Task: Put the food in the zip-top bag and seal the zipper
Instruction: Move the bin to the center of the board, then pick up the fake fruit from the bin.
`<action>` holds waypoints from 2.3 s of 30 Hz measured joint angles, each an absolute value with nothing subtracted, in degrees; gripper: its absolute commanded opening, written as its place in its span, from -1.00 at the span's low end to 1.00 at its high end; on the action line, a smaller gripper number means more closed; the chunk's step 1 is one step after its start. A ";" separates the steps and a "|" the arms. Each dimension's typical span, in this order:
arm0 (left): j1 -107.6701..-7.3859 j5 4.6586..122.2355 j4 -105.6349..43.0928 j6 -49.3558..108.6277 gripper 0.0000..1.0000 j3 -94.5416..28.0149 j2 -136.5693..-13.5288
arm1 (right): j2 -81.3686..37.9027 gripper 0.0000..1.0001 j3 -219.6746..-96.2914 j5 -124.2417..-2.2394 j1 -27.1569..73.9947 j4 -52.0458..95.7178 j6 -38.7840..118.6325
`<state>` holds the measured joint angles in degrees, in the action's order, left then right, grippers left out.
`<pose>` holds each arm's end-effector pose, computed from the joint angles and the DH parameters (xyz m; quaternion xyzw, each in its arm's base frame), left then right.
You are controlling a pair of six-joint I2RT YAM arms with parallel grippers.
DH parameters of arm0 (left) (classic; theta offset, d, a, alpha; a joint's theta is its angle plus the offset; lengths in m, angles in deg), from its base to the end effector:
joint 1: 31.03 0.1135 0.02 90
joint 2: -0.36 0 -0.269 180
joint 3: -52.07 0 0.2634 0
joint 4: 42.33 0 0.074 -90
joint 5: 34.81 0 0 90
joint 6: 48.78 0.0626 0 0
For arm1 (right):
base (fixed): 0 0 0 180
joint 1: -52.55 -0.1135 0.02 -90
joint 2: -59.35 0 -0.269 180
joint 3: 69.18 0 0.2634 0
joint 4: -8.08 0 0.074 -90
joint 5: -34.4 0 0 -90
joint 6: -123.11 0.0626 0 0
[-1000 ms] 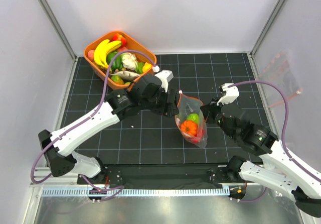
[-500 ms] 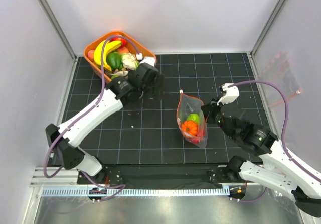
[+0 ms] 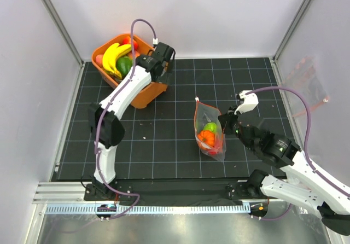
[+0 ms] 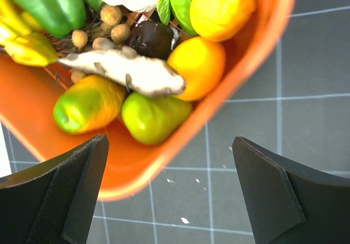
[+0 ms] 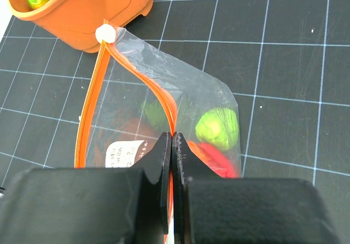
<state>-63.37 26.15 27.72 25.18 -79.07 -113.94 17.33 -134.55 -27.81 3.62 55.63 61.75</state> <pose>0.4048 -0.2203 0.3319 0.0519 0.9205 0.0918 0.3761 0.1403 0.1165 0.3449 -0.0152 0.8253 0.1731 0.5373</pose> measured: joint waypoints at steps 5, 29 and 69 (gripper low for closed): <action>-59.96 29.71 30.71 27.89 0.83 -86.15 -121.79 | 17.00 -0.98 -134.55 -27.92 3.62 55.59 61.91; -63.61 46.59 32.31 15.54 -1.00 -71.18 -113.70 | 10.07 -0.99 -136.17 -28.20 3.62 54.67 60.20; -57.49 41.73 20.87 17.95 0.99 -61.93 -101.51 | 5.22 -0.98 -138.51 -27.00 3.62 54.76 58.87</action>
<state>-57.49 41.73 20.87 17.95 -61.93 -101.51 5.22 -138.51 -27.00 3.62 54.76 58.87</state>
